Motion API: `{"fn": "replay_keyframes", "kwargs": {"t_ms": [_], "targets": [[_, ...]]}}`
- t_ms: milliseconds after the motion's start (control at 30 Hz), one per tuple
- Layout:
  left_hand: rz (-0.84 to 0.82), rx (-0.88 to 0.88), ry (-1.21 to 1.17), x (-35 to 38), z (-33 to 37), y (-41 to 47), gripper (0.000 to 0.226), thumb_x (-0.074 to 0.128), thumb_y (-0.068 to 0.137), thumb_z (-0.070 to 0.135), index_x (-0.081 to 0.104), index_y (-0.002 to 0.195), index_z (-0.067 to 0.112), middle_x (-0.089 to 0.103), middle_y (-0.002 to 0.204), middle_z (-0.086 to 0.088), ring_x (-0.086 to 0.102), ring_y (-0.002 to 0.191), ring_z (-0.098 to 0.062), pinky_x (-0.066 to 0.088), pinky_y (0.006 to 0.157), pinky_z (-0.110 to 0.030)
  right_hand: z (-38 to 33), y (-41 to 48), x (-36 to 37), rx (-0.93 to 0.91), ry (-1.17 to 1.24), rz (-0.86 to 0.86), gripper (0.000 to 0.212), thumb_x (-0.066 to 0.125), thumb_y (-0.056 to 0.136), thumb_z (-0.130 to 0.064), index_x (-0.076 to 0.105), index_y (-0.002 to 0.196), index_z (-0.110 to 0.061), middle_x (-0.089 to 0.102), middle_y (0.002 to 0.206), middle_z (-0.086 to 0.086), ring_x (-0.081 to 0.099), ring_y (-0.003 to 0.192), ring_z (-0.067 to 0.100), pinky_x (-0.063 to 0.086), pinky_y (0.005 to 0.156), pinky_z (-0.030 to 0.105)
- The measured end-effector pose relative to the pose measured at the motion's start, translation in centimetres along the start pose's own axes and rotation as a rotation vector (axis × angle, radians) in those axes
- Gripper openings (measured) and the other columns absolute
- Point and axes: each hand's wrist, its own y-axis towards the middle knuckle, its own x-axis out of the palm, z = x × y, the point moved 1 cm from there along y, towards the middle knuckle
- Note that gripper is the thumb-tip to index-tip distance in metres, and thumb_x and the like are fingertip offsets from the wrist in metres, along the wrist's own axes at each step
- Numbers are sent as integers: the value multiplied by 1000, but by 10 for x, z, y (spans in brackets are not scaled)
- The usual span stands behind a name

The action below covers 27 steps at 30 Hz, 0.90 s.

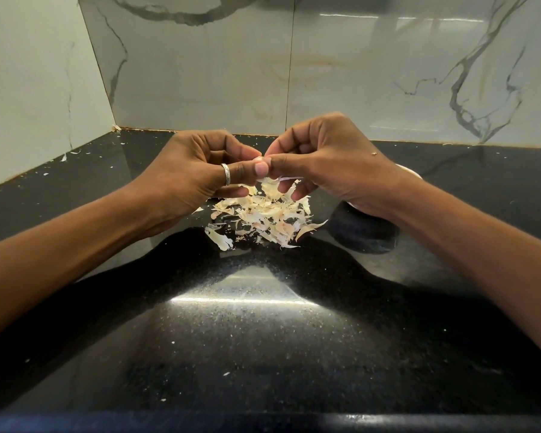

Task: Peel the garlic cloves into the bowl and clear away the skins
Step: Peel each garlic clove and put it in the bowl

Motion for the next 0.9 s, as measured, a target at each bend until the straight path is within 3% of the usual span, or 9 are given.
{"fn": "replay_keyframes", "kwargs": {"t_ms": [200, 433, 900], "targets": [[-10, 27, 29, -1, 1, 0, 25, 79, 70, 21, 71, 91, 10, 78, 88, -5, 73, 79, -12, 58, 67, -21, -4, -3, -2, 128, 144, -32, 26, 77, 89, -17, 72, 104, 3, 76, 84, 11, 69, 71, 18, 59, 64, 31], [-22, 122, 108, 3, -1, -2, 22, 82, 67, 18, 73, 86, 11, 78, 94, -7, 72, 77, -12, 60, 71, -24, -5, -4, 0, 254, 222, -75, 16, 76, 91, -14, 71, 99, -1, 73, 76, 5, 68, 69, 16, 59, 65, 30], [-24, 268, 263, 3, -1, 0, 27, 81, 67, 18, 74, 89, 4, 76, 88, 4, 73, 74, -4, 57, 69, -16, -2, -3, 5, 275, 225, -154, 12, 69, 96, -14, 68, 99, -2, 60, 93, 13, 61, 68, 12, 59, 65, 31]]}}
